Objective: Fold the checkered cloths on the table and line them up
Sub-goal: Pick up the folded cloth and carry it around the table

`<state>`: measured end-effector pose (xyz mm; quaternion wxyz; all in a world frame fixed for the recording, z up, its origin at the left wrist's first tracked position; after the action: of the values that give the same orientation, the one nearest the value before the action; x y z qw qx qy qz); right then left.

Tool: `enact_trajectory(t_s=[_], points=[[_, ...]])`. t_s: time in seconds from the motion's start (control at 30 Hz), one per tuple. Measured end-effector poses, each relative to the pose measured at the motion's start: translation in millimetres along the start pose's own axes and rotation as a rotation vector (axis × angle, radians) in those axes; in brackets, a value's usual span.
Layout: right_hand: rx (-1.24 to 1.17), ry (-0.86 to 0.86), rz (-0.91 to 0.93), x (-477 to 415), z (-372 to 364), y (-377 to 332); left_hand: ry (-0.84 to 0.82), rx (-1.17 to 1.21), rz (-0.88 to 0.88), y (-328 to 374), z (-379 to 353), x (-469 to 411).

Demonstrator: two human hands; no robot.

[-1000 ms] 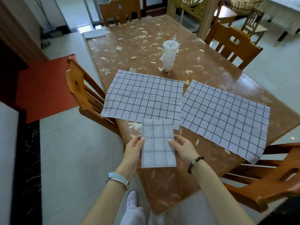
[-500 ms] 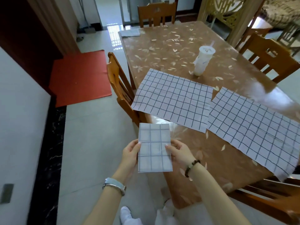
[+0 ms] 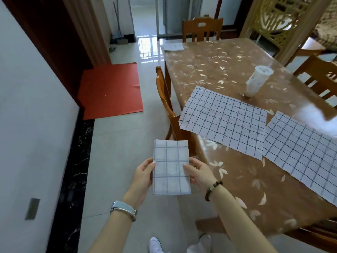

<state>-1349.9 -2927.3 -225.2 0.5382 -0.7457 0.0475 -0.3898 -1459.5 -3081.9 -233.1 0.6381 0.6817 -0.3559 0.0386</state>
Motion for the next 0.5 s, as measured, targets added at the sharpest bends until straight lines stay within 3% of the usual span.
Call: enact_trajectory(t_s=[0.5], points=[[0.015, -0.151, 0.035, -16.4, -129.1, -21.1, 0.035, -0.012, -0.038, 62.1, 115.2, -7.2]])
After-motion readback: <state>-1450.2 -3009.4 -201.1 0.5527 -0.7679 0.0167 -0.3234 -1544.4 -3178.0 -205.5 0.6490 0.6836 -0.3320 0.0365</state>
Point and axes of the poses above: each hand's wrist, its own x-axis away from the middle knuckle, its own z-axis out of the back of the hand, y = z × x, the point moved 7 cm from there along -x, towards the middle knuckle, and after that the axes turned 3 degrees about y, right-handed, at the moved point
